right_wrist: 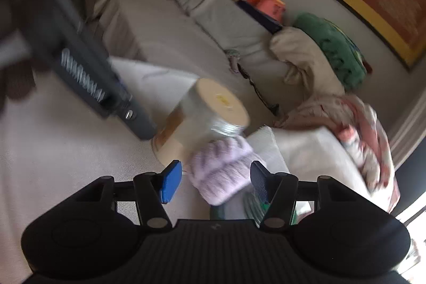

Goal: Organize soft objects

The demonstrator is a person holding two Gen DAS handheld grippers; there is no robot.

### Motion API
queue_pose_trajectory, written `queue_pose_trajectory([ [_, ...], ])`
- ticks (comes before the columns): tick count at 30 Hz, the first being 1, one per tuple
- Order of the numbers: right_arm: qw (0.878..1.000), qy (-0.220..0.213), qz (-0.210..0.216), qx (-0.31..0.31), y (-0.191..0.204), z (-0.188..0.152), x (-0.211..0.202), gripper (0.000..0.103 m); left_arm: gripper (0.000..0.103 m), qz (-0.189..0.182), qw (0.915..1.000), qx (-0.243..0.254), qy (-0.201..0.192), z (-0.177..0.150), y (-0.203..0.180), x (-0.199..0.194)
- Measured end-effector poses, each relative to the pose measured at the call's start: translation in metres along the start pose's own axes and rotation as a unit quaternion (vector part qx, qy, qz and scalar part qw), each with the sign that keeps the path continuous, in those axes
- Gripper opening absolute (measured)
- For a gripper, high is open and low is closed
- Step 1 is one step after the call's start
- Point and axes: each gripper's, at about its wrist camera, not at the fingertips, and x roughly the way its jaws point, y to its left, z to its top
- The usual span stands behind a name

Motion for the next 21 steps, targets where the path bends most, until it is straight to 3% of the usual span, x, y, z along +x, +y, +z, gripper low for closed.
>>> queue_pose_trajectory([
  [4,0.999,0.01,-0.024,-0.044,0.021,-0.001,0.019,0.055,0.015,0.003,1.0,-0.003,0.0,0.0,0.003,-0.005],
  [6,0.998,0.019,-0.043,-0.047,0.022,-0.003,0.02,0.036,0.015,0.005,1.0,-0.004,0.001,0.0,0.005,-0.007],
  [10,0.999,0.018,-0.021,0.024,-0.001,-0.003,0.001,0.025,0.015,0.007,0.9999,-0.011,0.001,0.0,0.009,-0.008],
  [12,0.995,0.007,0.003,0.096,-0.021,-0.001,-0.016,0.024,0.015,0.006,0.9999,-0.012,0.0,-0.001,0.01,-0.009],
  [14,0.976,-0.011,0.07,0.204,-0.047,-0.005,-0.037,0.024,0.015,0.006,0.9999,-0.012,-0.001,-0.001,0.01,-0.009],
  [18,0.916,-0.058,0.16,0.365,-0.068,-0.033,-0.055,0.024,0.015,0.01,0.9998,-0.015,-0.005,0.0,0.009,-0.009],
  [19,0.908,-0.062,0.164,0.381,-0.065,-0.04,-0.055,0.024,0.015,0.011,0.9998,-0.014,-0.006,0.0,0.009,-0.01],
  [21,0.904,-0.044,0.154,0.395,-0.057,-0.051,-0.046,0.024,0.015,0.006,0.9999,-0.01,-0.008,-0.001,0.007,-0.012],
])
